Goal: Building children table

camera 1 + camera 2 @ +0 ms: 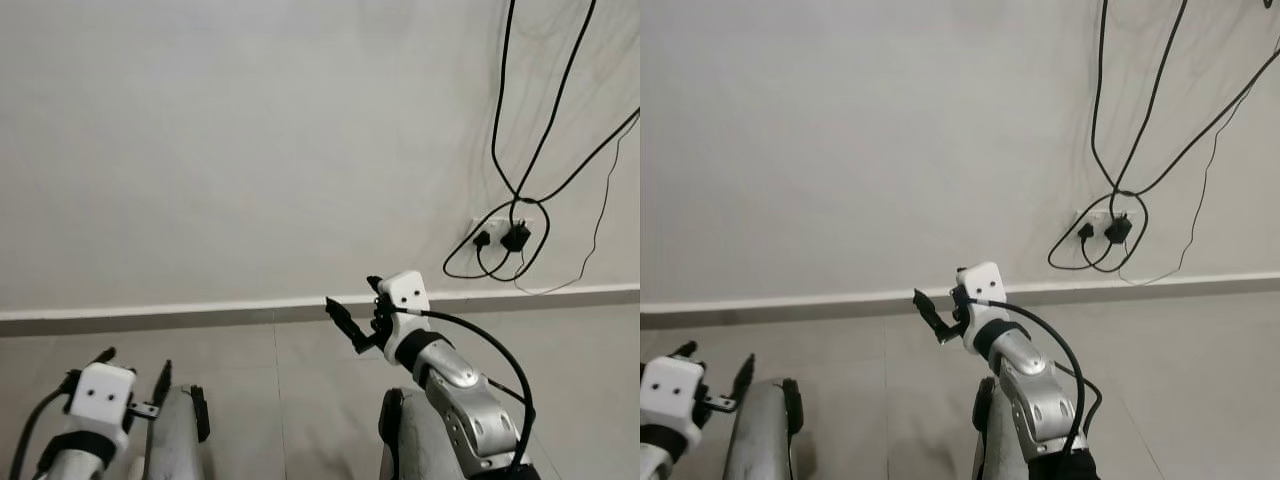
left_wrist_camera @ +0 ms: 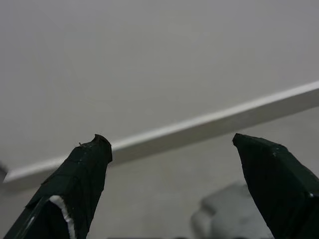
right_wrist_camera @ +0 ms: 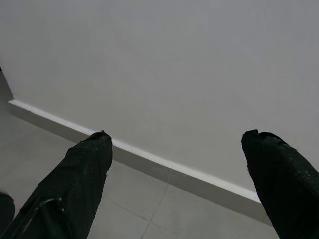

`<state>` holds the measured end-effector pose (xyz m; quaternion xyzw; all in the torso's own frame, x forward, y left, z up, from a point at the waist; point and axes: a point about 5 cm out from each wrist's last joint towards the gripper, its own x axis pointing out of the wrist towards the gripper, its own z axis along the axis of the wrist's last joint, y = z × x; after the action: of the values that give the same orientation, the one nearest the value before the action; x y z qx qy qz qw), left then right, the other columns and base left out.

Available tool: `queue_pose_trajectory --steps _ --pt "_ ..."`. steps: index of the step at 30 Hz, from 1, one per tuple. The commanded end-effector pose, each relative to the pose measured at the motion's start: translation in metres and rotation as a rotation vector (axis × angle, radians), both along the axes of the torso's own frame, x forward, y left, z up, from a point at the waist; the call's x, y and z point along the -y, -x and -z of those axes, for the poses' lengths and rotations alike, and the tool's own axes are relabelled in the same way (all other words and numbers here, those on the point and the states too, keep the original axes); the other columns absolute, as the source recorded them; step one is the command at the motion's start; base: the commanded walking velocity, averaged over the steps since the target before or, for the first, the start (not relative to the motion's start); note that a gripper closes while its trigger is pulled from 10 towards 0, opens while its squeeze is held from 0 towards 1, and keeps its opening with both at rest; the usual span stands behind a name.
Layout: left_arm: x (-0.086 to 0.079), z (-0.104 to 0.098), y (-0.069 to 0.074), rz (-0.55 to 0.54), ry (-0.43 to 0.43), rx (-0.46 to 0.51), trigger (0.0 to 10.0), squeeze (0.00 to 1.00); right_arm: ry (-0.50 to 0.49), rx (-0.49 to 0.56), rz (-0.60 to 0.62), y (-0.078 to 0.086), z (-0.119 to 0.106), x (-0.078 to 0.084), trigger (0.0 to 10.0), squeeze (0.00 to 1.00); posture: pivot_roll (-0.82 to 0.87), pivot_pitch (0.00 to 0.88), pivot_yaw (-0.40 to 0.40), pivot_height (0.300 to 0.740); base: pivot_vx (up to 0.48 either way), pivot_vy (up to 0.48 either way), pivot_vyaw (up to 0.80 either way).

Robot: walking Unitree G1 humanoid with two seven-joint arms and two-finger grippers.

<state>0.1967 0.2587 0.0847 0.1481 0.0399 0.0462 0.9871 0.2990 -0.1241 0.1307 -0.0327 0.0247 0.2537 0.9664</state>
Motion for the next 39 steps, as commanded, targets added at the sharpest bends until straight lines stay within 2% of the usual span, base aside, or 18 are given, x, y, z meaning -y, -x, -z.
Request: queue_pose_trajectory --steps 1,3,4,7,8,9,11,13,16,21,28,35,37,39 --pt "-0.014 0.007 0.005 -0.047 0.005 -0.024 10.0 0.00 0.001 -0.004 -0.007 -0.001 0.000 -0.002 10.0 0.00 0.08 0.000 -0.091 0.340 0.000 0.000 0.00" --pt "-0.037 0.015 0.015 -0.133 0.017 -0.060 10.0 0.00 0.001 -0.005 -0.006 -0.001 -0.001 -0.001 10.0 0.00 0.08 0.000 -0.092 0.330 0.000 0.000 0.00" --pt "-0.037 0.015 0.015 -0.133 0.017 -0.060 10.0 0.00 0.001 -0.005 -0.006 -0.001 -0.001 -0.001 10.0 0.00 0.08 0.000 -0.092 0.330 0.000 0.000 0.00" --pt "-0.066 0.018 0.033 -0.214 -0.026 -0.105 10.0 0.00 0.003 -0.007 -0.005 -0.001 -0.001 0.000 10.0 0.00 0.08 0.000 -0.098 0.315 0.000 0.000 0.00" --pt "-0.066 0.018 0.033 -0.214 -0.026 -0.105 10.0 0.00 0.003 -0.007 -0.005 -0.001 -0.001 0.000 10.0 0.00 0.08 0.000 -0.098 0.315 0.000 0.000 0.00" --pt "-0.077 0.019 0.040 -0.247 -0.041 -0.121 10.0 0.00 0.003 -0.010 -0.006 -0.002 0.000 0.000 10.0 0.00 0.08 0.000 -0.102 0.305 0.000 0.000 0.00" --pt "-0.077 0.019 0.040 -0.247 -0.041 -0.121 10.0 0.00 0.003 -0.010 -0.006 -0.002 0.000 0.000 10.0 0.00 0.08 0.000 -0.102 0.305 0.000 0.000 0.00" --pt "-0.087 0.022 0.046 -0.281 -0.042 -0.140 10.0 0.00 0.002 -0.011 -0.012 -0.002 0.000 -0.002 10.0 0.00 0.08 0.000 -0.105 0.300 0.000 0.000 0.00" --pt "-0.092 0.029 0.051 -0.293 -0.046 -0.169 10.0 0.00 0.004 -0.012 -0.021 -0.002 -0.001 -0.003 10.0 0.00 0.08 0.000 -0.110 0.300 0.000 0.000 0.00" --pt "-0.088 0.037 0.050 -0.256 -0.050 -0.195 10.0 0.00 0.013 -0.011 -0.027 -0.003 -0.001 -0.002 10.0 0.00 0.07 0.000 -0.112 0.300 0.000 0.000 0.00" --pt "-0.068 0.058 0.044 -0.130 -0.036 -0.270 10.0 0.00 0.022 -0.016 -0.049 0.000 -0.002 -0.006 10.0 0.00 0.05 0.000 -0.111 0.300 0.000 0.000 0.00" --pt "-0.062 0.069 0.046 -0.093 -0.021 -0.310 10.0 0.00 0.032 -0.020 -0.057 0.003 -0.004 -0.003 10.0 0.00 0.04 0.000 -0.115 0.300 0.000 0.000 0.00" --pt "-0.051 0.083 0.049 -0.037 -0.005 -0.380 10.0 0.00 0.040 -0.027 -0.076 0.006 -0.006 -0.005 10.0 0.00 0.00 0.000 -0.099 0.300 0.000 0.000 0.00" --pt "-0.049 0.088 0.051 -0.023 -0.003 -0.406 10.0 0.00 0.040 -0.031 -0.080 0.007 -0.007 -0.006 10.0 0.00 0.00 0.000 -0.099 0.300 0.000 0.000 0.00"
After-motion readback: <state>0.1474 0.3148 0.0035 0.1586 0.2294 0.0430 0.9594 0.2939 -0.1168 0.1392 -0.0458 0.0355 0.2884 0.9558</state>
